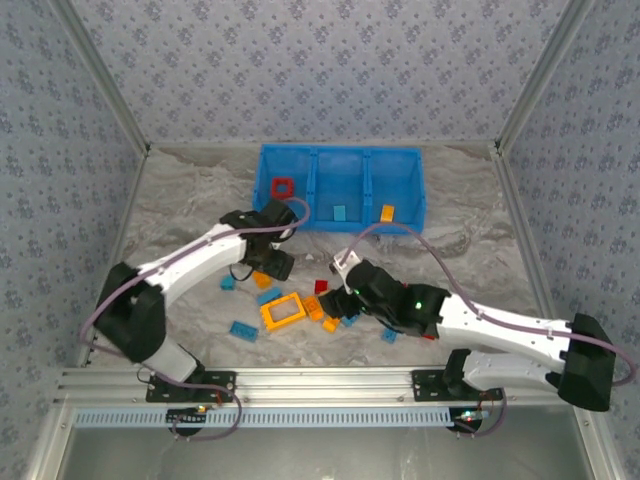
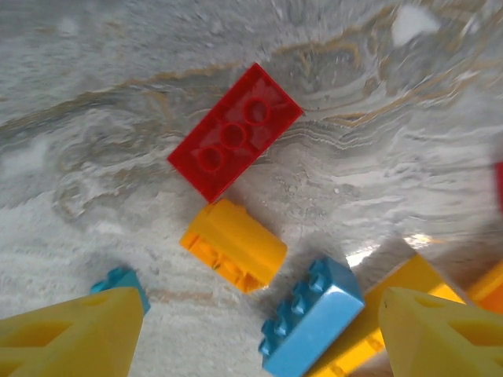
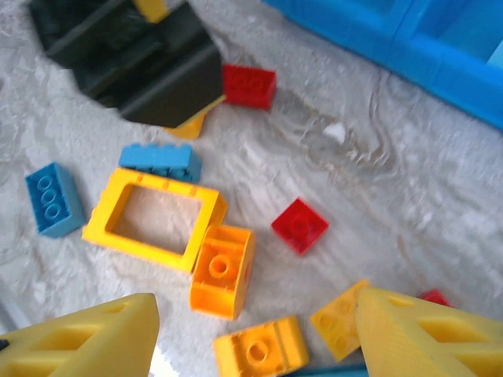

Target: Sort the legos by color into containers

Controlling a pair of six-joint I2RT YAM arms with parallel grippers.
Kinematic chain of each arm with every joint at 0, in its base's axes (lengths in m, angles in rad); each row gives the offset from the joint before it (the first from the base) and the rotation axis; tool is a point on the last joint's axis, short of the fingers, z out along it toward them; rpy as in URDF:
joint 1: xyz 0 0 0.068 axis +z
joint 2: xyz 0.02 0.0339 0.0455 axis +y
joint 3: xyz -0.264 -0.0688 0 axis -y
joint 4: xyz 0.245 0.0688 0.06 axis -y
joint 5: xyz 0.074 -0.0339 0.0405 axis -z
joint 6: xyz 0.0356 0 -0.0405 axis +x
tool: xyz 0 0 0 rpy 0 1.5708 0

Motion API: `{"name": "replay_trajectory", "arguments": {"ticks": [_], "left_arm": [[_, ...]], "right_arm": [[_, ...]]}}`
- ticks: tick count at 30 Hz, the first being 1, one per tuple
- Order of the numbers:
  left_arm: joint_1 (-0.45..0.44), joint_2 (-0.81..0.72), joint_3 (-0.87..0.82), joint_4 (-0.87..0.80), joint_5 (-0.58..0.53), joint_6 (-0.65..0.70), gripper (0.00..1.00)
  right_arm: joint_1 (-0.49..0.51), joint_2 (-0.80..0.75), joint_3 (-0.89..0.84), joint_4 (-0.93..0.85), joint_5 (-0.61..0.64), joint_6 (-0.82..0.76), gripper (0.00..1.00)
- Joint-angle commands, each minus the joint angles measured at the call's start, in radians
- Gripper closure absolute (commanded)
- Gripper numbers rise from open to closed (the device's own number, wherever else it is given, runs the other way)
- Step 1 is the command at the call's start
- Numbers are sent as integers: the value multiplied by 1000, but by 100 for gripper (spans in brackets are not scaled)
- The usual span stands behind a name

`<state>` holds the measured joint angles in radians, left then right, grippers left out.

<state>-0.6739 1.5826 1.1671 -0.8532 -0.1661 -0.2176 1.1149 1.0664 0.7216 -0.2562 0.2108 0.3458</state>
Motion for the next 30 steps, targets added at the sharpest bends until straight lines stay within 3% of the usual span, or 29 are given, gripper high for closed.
{"name": "replay_trajectory", "arguments": {"ticks": [1, 8, 19, 26, 30], "left_arm": [[11, 74, 58, 31, -27, 148, 20], [48, 219, 78, 104, -21, 202, 20], [68, 250, 52, 213, -21, 219, 20], [77, 304, 60, 185, 4, 208, 39], [77, 275, 16, 208, 9, 178, 40]], "right_arm": [[38, -71, -35, 83, 37, 84, 30], [91, -71, -43, 56, 91, 117, 31], [108, -3, -26, 100, 72, 129, 31], [116, 0, -24, 98, 87, 137, 31], [117, 0, -28, 94, 97, 142, 31]]}}
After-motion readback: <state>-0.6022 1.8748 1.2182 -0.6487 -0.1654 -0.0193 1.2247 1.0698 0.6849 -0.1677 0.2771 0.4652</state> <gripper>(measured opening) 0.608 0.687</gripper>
